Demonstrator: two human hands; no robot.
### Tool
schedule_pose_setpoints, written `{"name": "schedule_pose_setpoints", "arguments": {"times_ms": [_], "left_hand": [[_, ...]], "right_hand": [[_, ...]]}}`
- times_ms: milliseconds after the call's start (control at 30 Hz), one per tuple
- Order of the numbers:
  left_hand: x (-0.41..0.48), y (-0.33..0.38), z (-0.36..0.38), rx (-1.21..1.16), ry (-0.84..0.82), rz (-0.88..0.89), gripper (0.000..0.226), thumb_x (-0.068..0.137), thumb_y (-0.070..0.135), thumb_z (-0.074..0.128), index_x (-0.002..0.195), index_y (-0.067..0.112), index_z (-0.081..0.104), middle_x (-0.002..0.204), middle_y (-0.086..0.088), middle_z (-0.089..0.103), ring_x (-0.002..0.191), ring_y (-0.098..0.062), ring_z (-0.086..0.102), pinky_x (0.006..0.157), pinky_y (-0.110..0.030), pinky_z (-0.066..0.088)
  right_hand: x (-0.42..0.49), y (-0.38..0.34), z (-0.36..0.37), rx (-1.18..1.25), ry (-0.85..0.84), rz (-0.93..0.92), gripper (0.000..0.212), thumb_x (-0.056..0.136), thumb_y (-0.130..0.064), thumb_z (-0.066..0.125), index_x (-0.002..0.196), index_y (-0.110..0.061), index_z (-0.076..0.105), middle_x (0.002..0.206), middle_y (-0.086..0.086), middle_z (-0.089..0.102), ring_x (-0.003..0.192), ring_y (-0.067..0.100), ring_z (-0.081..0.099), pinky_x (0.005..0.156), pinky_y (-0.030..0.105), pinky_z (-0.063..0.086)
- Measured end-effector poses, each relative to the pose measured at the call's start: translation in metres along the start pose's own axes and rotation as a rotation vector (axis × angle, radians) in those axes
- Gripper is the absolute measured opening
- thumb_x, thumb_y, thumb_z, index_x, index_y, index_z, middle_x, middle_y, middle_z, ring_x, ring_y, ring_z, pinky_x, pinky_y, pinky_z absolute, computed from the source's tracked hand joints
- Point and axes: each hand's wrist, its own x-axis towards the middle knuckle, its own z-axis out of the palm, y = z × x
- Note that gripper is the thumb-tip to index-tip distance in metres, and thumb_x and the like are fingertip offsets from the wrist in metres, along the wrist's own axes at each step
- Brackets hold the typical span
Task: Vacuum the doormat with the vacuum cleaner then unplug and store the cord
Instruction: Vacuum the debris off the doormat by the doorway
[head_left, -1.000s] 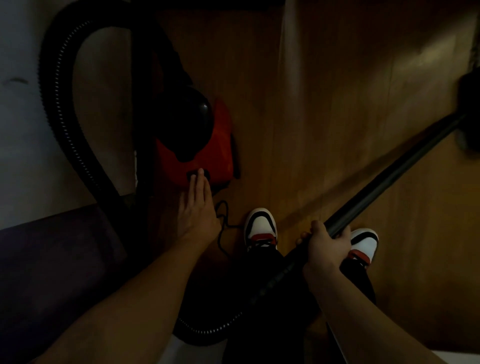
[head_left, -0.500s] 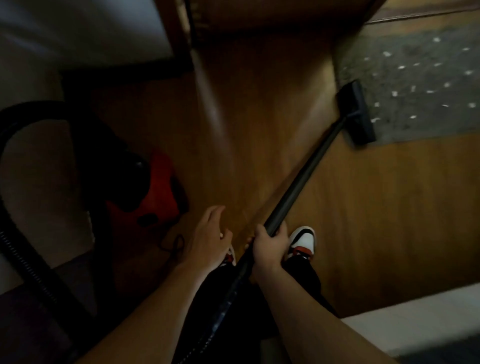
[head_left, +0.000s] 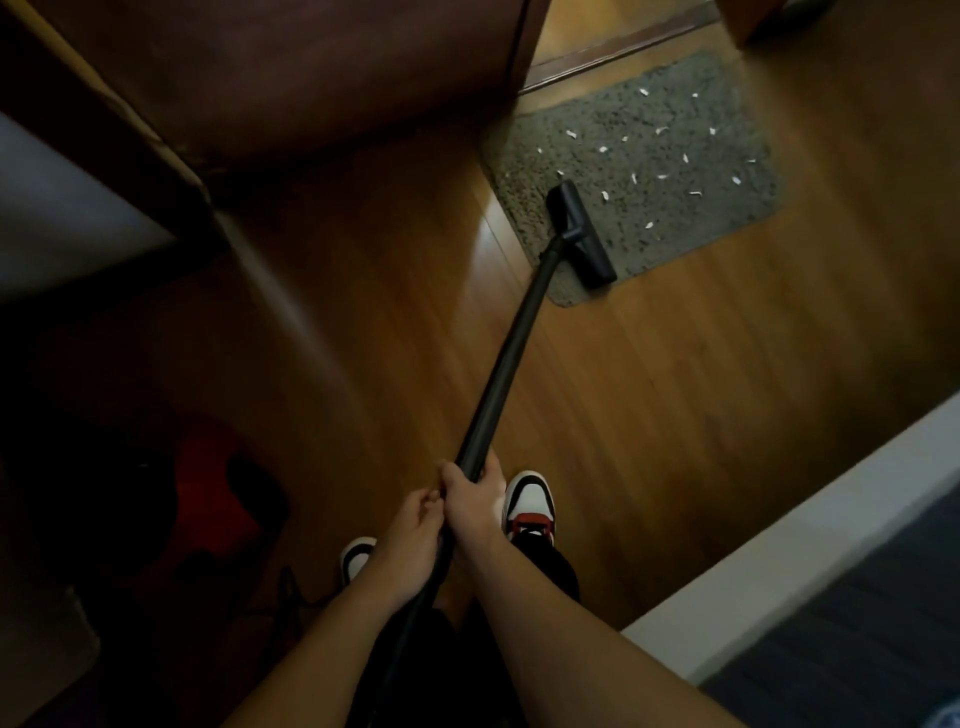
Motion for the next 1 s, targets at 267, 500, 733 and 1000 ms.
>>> {"name": "schedule_pose_setpoints", "arguments": {"times_ms": [267,500,733,1000], "left_hand": [[0.005,-0.001,0.031,0.04,0.006,0.012,0.024,0.101,0.05,0.037,0.108,0.033,0.052,0.071,-0.006,0.058,0.048,-0.016,0.051,0.048,-0.03,0.045],[0.017,0.027,0.043,-0.025,-0.012,-0.063,0.025,0.1,0.038,0.05,0.099,0.015,0.058,0.08,-0.007,0.061,0.058,-0.017,0.059,0.053,-0.027,0.051],[0.032,0.062,0.068,0.044,0.023,0.069,0.03,0.098,0.048,0.05,0.097,0.017,0.052,0.07,-0.007,0.054,0.043,-0.015,0.048,0.039,-0.025,0.041],[0.026,0.068,0.063,-0.021,0.039,0.064,0.03,0.097,0.043,0.053,0.101,0.014,0.056,0.07,-0.008,0.053,0.041,-0.016,0.044,0.037,-0.024,0.039]], "right_hand": [[0.033,-0.021,-0.026,0.002,-0.106,0.024,0.064,0.092,-0.018,0.073,0.144,-0.027,0.038,0.109,0.011,0.066,0.082,0.02,0.07,0.071,0.034,0.062],[0.066,-0.065,-0.042,0.151,-0.141,0.045,0.074,0.1,-0.006,0.057,0.157,-0.04,0.023,0.091,0.01,0.063,0.056,0.014,0.06,0.053,0.03,0.056],[0.092,-0.088,-0.052,0.1,-0.091,0.033,0.077,0.099,-0.007,0.057,0.157,-0.044,0.023,0.1,0.014,0.062,0.056,0.015,0.061,0.055,0.033,0.057],[0.088,-0.094,-0.045,0.059,-0.059,0.034,0.073,0.1,-0.008,0.056,0.156,-0.042,0.024,0.096,0.012,0.061,0.051,0.013,0.058,0.05,0.03,0.053]]}}
